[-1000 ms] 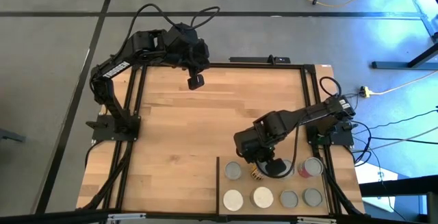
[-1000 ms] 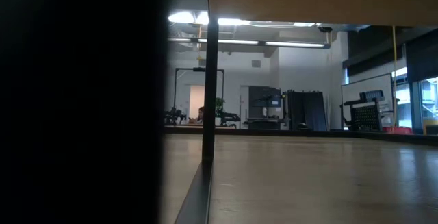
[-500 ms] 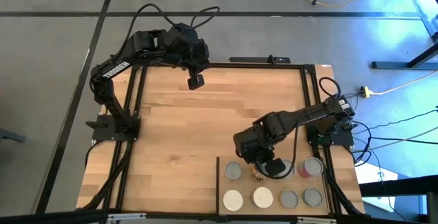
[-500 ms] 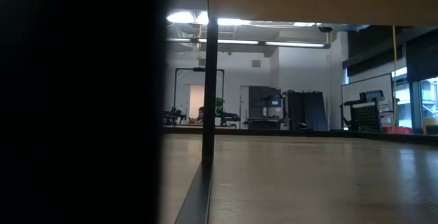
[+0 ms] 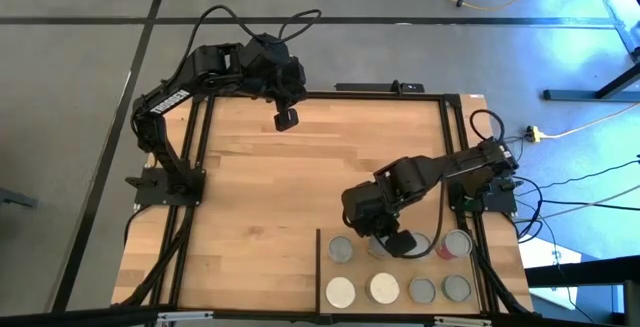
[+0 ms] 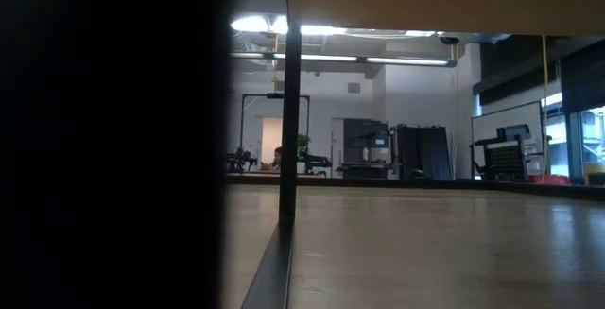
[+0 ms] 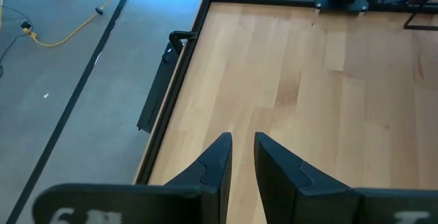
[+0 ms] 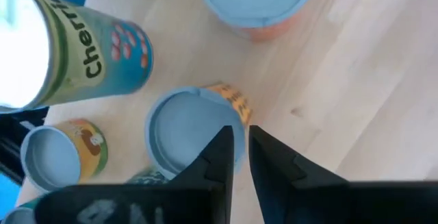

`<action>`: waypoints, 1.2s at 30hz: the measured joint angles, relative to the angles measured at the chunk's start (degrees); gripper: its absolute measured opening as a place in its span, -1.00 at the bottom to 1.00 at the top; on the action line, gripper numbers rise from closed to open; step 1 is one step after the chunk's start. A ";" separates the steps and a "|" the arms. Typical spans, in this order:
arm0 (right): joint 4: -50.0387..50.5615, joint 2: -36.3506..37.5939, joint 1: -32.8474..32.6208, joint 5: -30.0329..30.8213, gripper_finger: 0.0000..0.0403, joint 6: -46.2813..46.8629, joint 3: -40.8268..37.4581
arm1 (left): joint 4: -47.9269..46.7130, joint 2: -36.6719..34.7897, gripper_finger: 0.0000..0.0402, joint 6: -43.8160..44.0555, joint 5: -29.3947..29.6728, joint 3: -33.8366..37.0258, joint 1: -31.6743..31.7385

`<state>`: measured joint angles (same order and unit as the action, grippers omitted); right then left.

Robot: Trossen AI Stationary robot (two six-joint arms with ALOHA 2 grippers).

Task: Pick and place cans onto a shelf
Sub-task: Return to Home Position

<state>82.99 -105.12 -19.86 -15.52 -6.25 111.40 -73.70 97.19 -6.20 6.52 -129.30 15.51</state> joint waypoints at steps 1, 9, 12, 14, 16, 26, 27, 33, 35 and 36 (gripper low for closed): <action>0.18 0.00 0.00 0.58 -0.75 0.01 0.55 | 0.00 0.00 -0.72 0.00 0.00 0.00 0.00; 6.97 0.12 0.00 1.46 -0.84 0.77 10.62 | -0.39 0.00 -0.72 -0.34 -0.14 0.00 -0.04; 7.09 0.69 0.00 1.75 -0.96 1.15 15.94 | -0.53 0.00 -0.72 -1.01 -1.91 -0.01 -0.04; 6.98 0.97 0.00 3.95 -0.97 1.76 19.59 | -1.09 0.00 -0.73 -1.13 -2.96 -0.01 -0.41; 7.05 1.03 -0.02 6.16 -0.97 2.63 22.87 | -1.54 0.00 -0.77 -2.39 -3.51 -0.01 -1.05; 6.87 8.33 0.37 23.46 -0.99 2.37 22.86 | -4.92 -3.79 -0.99 -7.91 -3.06 0.03 -5.34; 7.09 9.24 0.39 25.62 -0.99 3.37 22.92 | -5.33 -4.60 -0.99 -7.94 -3.06 0.03 -5.64; 7.07 14.93 1.14 34.24 -0.99 8.96 22.97 | -5.84 -10.46 -1.00 -9.27 -3.05 -0.01 -6.60; 7.07 17.11 1.11 36.49 -0.99 9.34 22.97 | -6.98 -12.83 -1.00 -9.33 -3.26 -0.01 -6.60; 7.07 18.20 1.11 37.13 -0.99 9.85 22.97 | -7.55 -13.97 -1.00 -9.35 -3.43 -0.01 -6.59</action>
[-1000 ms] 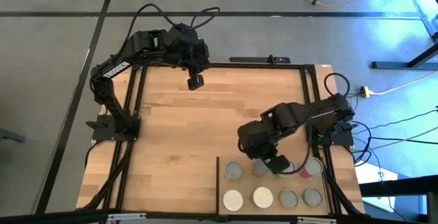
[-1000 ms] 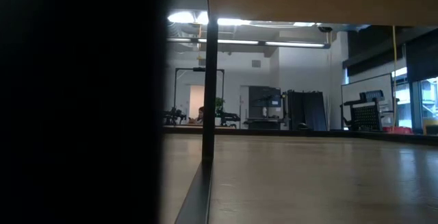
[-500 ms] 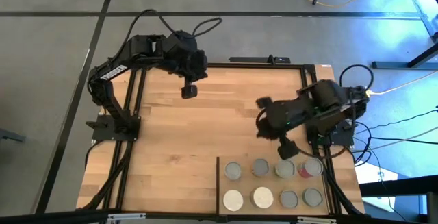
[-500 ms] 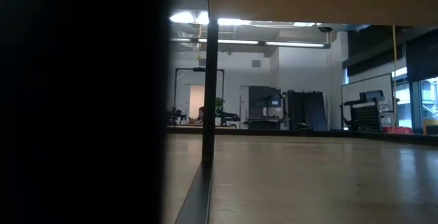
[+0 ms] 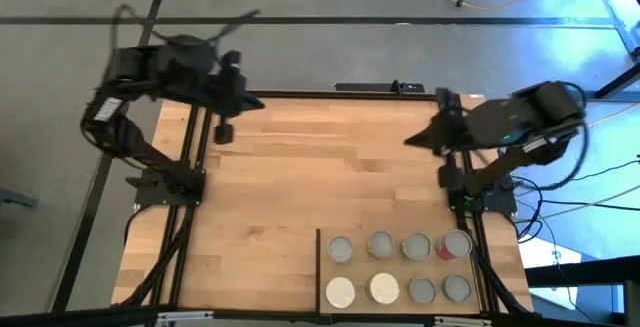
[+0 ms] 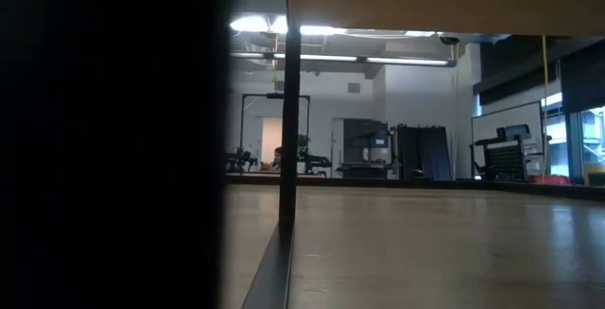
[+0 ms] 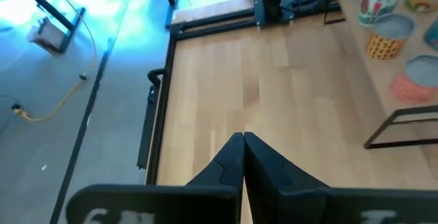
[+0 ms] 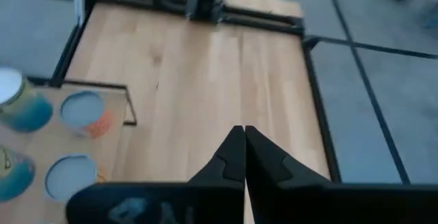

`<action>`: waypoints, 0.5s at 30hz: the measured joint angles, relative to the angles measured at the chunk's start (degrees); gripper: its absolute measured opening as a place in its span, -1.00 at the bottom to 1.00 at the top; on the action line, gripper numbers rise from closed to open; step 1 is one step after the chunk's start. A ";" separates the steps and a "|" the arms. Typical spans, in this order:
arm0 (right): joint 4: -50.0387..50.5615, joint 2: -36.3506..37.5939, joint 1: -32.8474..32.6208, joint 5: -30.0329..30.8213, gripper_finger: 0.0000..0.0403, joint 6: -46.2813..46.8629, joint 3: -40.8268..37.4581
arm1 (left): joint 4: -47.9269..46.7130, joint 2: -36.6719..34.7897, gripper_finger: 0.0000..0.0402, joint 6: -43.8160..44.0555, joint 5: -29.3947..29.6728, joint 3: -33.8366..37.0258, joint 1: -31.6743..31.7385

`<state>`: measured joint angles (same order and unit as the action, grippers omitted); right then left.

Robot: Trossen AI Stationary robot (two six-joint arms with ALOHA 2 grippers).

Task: Pick and place cans onto a shelf
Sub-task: Return to Home Position

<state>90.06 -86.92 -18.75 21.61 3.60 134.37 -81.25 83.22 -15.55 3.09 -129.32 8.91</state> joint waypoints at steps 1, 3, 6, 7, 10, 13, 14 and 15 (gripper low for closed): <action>0.00 0.84 0.01 0.68 -0.99 0.58 0.00 | -0.40 -1.09 -1.00 0.00 -0.02 0.00 0.07; -0.04 2.52 0.35 2.26 -0.99 0.72 -0.07 | -1.51 -3.30 -1.00 0.00 -0.11 0.00 0.41; -0.15 5.41 1.17 2.79 -0.99 0.49 -1.78 | -3.21 -6.45 -1.00 0.25 -0.25 0.02 1.07; -0.16 6.64 1.67 2.80 -0.99 0.27 -2.84 | -3.93 -7.67 -1.00 0.81 -0.28 0.03 1.26; -0.14 10.49 3.10 2.82 -1.00 -0.61 -7.81 | -5.89 -11.15 -1.00 3.44 -0.42 0.04 1.26; -0.12 15.27 4.59 4.14 -1.00 0.74 -14.31 | -7.15 -15.04 -1.00 5.01 -0.37 1.45 1.09; -0.07 17.08 5.06 5.45 -1.00 1.85 -16.59 | -7.11 -16.46 -1.00 5.44 -0.57 2.43 1.09; -0.04 18.97 5.47 6.64 -1.00 2.93 -18.96 | -7.00 -18.09 -1.00 6.03 -0.70 3.60 1.09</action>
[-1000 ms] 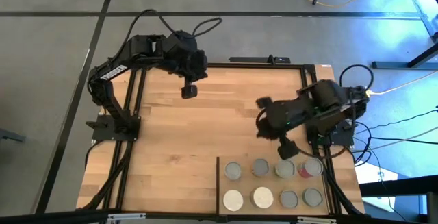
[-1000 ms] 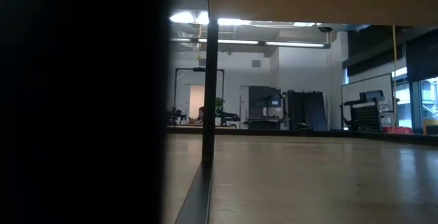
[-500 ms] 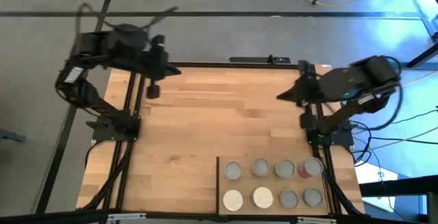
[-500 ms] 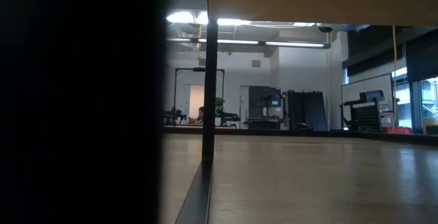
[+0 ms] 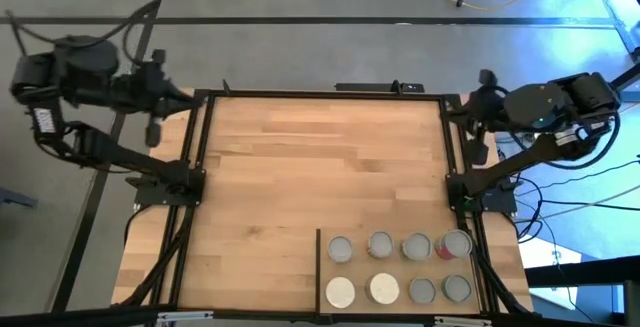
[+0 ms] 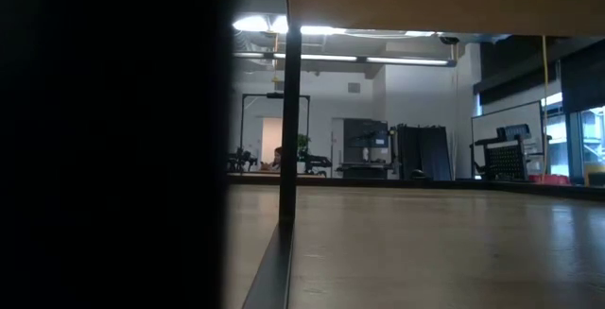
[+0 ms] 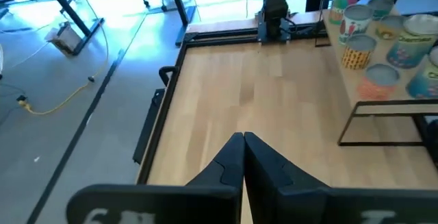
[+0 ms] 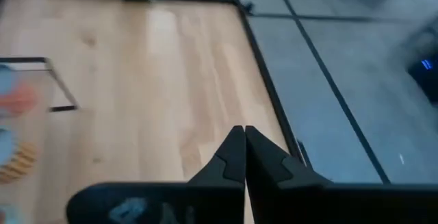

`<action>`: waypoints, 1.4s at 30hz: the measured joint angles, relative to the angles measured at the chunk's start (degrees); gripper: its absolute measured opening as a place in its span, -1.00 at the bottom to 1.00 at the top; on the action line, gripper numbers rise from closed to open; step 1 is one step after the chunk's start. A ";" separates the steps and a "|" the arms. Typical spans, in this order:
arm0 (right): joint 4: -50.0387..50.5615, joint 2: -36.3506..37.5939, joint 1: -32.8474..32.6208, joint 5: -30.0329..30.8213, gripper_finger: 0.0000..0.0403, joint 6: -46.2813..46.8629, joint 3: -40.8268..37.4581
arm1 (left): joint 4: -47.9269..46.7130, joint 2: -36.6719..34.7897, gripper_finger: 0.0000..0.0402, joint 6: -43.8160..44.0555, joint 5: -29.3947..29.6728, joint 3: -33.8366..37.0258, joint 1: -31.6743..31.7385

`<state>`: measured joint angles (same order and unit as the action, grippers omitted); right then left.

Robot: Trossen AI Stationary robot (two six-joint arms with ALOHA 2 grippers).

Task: Pick and place cans onto a shelf
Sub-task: Return to Home Position

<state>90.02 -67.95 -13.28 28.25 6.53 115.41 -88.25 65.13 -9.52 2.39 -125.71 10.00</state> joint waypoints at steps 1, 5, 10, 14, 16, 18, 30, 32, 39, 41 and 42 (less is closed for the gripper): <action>0.06 1.79 0.33 0.89 -1.00 1.30 -2.25 | 0.20 -1.79 -1.00 0.48 -0.04 1.37 0.00; -1.28 7.95 1.07 2.27 -1.00 5.47 -10.74 | 3.39 -10.74 -1.00 2.28 -0.20 8.48 0.00; -7.53 14.71 1.11 2.27 -1.00 8.31 -20.93 | 11.58 -23.66 -1.00 3.89 -0.20 20.62 0.00; -13.73 19.07 1.11 2.16 -1.00 8.32 -28.15 | 19.85 -33.85 -1.00 3.85 -0.18 31.32 0.00; -16.73 20.96 1.11 2.10 -1.00 8.30 -31.73 | 21.94 -38.13 -1.00 3.83 -0.18 36.35 0.00; -19.10 22.77 1.11 1.49 -1.00 8.48 -35.00 | 23.06 -42.01 -1.00 3.87 -0.18 41.08 0.00; -30.61 32.14 1.11 -0.92 -1.00 13.89 -51.53 | 37.10 -64.24 -1.00 5.95 -0.42 65.26 0.00; -32.05 33.90 1.11 -0.95 -1.00 13.92 -54.12 | 38.17 -64.89 -1.00 6.36 -0.50 67.14 0.00; -39.04 41.84 1.11 -0.96 -1.00 14.19 -62.95 | 37.82 -64.65 -1.00 5.10 -2.26 70.41 -0.02; -39.89 43.87 1.11 -1.16 -1.00 14.20 -64.86 | 39.57 -64.79 -1.00 5.95 -2.41 70.63 0.00; -40.07 44.74 1.11 -1.25 -1.00 14.20 -65.68 | 39.76 -64.83 -1.00 6.19 -2.35 70.77 0.00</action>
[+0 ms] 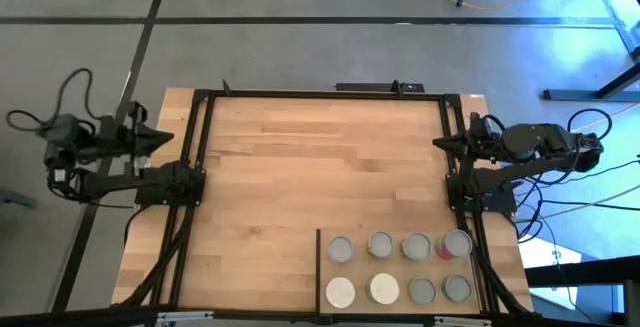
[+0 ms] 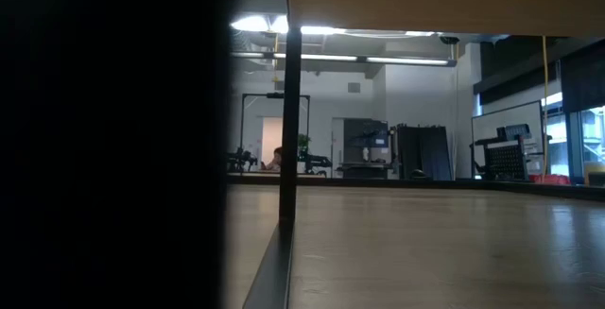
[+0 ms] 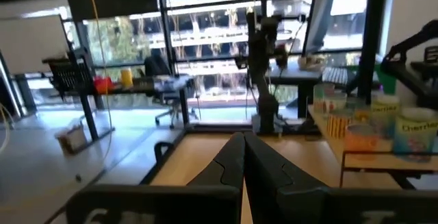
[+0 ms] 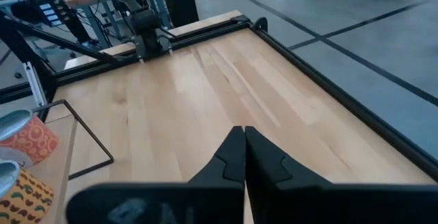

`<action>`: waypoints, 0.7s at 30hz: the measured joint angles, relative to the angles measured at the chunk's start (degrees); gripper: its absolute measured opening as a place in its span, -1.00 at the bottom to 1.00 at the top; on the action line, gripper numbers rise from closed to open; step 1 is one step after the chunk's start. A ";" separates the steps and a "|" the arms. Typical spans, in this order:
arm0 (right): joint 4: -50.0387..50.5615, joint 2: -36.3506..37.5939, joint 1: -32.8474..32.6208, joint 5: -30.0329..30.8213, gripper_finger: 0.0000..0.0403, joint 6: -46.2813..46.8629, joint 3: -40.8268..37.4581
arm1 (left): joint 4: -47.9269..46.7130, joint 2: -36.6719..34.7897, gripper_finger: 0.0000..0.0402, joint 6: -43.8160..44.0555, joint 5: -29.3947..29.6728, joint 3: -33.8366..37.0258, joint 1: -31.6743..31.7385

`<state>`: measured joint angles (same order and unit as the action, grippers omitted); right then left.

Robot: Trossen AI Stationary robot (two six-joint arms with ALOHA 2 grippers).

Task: Pick and place cans onto a shelf
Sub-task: Return to Home Position

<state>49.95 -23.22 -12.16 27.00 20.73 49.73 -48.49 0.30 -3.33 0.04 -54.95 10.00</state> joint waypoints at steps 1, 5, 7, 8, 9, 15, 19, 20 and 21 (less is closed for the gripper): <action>-0.22 0.83 0.00 -0.07 -1.00 0.01 -0.74 | -0.07 0.01 -1.00 0.07 0.05 0.38 -0.04; -0.97 3.67 0.00 -0.12 -1.00 0.00 -3.46 | 3.25 0.02 -1.00 -0.11 -1.85 2.32 0.00; -1.56 4.89 0.00 -0.16 -1.00 0.00 -4.77 | 3.26 0.04 -1.00 -0.11 -2.15 3.22 -0.01; -2.39 5.52 0.00 -0.22 -1.00 -0.16 -5.49 | 3.53 0.05 -1.00 -0.10 -2.19 3.65 -0.02; -3.06 6.12 0.00 -0.63 -1.00 -0.34 -6.14 | 4.05 0.02 -1.00 -0.02 -2.32 4.27 -0.01; -6.93 9.62 0.00 -1.67 -1.00 -2.03 -10.33 | 7.39 0.02 -1.00 0.24 -3.25 8.40 0.00; -9.21 12.09 0.00 -2.41 -1.00 -2.94 -13.02 | 10.99 0.07 -1.00 0.24 -5.17 11.62 0.00; -10.03 12.63 0.00 -2.87 -1.00 -3.08 -13.20 | 12.08 0.04 -1.00 0.24 -5.61 12.16 0.00; -10.40 13.19 0.00 -3.10 -1.00 -3.26 -13.31 | 12.61 0.02 -1.00 0.24 -5.64 12.66 -0.02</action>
<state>39.55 -10.02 -12.16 23.90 17.47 36.42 -35.88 0.32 -3.09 -5.60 -42.29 9.98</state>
